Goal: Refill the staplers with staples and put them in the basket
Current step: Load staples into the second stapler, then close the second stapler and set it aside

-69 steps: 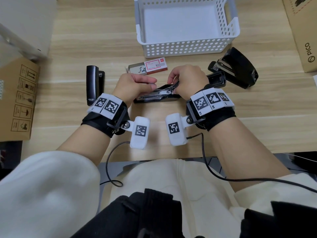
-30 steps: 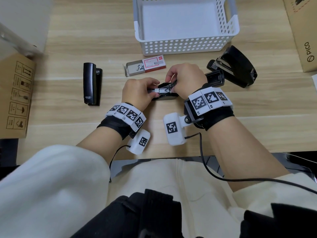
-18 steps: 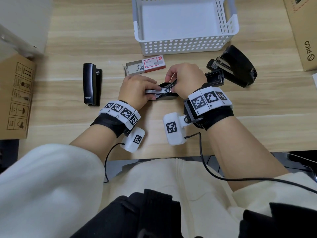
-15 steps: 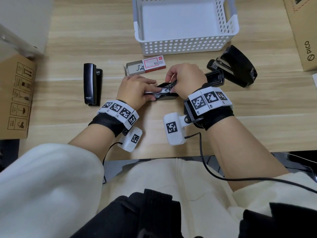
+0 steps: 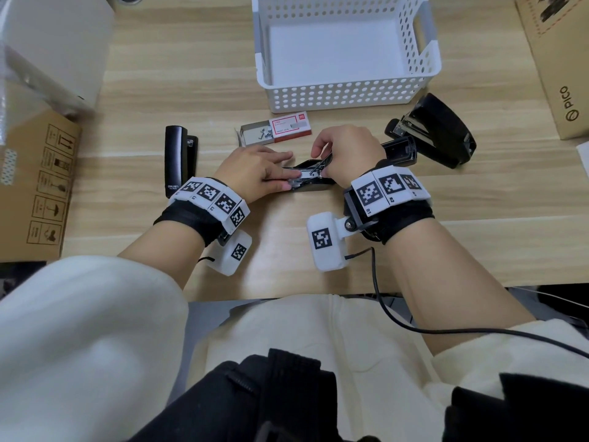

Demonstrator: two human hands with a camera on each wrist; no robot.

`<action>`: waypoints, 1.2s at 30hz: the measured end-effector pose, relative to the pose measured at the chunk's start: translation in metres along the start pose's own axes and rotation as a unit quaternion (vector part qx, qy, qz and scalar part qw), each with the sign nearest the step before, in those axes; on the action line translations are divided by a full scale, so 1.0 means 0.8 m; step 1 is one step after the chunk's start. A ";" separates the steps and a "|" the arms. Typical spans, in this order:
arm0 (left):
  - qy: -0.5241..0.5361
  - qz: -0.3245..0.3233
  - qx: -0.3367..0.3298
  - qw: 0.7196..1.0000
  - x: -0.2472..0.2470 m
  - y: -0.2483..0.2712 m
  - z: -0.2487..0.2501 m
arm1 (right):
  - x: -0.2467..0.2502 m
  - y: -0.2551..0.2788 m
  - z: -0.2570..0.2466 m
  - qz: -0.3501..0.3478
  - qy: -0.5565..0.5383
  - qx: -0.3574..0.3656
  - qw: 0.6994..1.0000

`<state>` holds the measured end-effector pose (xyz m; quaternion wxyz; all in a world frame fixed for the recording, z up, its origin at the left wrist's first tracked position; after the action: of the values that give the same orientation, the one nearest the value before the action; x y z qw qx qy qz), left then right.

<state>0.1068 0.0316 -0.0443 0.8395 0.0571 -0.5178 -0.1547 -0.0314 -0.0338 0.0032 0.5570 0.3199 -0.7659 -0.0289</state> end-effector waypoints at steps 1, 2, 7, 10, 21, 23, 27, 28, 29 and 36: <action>-0.003 -0.005 0.009 1.000 -0.001 -0.002 -0.001 | 0.000 0.000 0.000 -0.001 0.001 -0.001 1.000; -0.002 -0.009 0.020 1.000 -0.002 -0.002 -0.003 | 0.000 0.000 0.000 -0.002 0.002 -0.002 1.000; 0.039 -0.007 0.061 0.997 0.000 0.003 -0.014 | 0.001 0.001 0.000 -0.003 0.009 -0.006 1.000; 0.062 0.009 0.071 0.996 -0.003 0.008 -0.019 | 0.003 0.005 0.000 0.008 0.021 0.002 1.000; 0.207 0.166 0.185 0.946 -0.006 0.025 -0.022 | 0.038 0.031 0.073 0.091 0.052 -0.126 0.986; 0.227 0.171 0.202 0.937 -0.006 0.027 -0.022 | 0.035 0.032 0.077 0.065 0.007 -0.129 0.989; 0.234 0.169 0.203 0.936 -0.008 0.028 -0.023 | 0.043 0.035 0.065 0.089 -0.029 -0.109 0.990; 0.235 0.174 0.202 0.935 -0.009 0.028 -0.023 | 0.046 0.035 0.058 0.099 -0.025 -0.101 0.990; 0.237 0.179 0.200 0.934 -0.010 0.029 -0.023 | 0.048 0.036 0.050 0.106 -0.021 -0.087 0.990; 0.255 0.194 0.204 0.925 -0.012 0.032 -0.020 | 0.028 0.031 -0.024 0.097 -0.063 0.042 0.992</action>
<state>0.1222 0.0576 -0.0532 0.9270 0.1629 -0.3076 0.1398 -0.0299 -0.0199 0.0387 0.4940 0.2647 -0.8274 0.0368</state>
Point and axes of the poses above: each hand's wrist, its own y-axis away from the middle knuckle, its own x-axis out of the back of the hand, z = x × y, the point moved 5 cm from there along -y, towards the middle knuckle, and after that the axes turned 4 degrees about y, right-handed, at the moved point
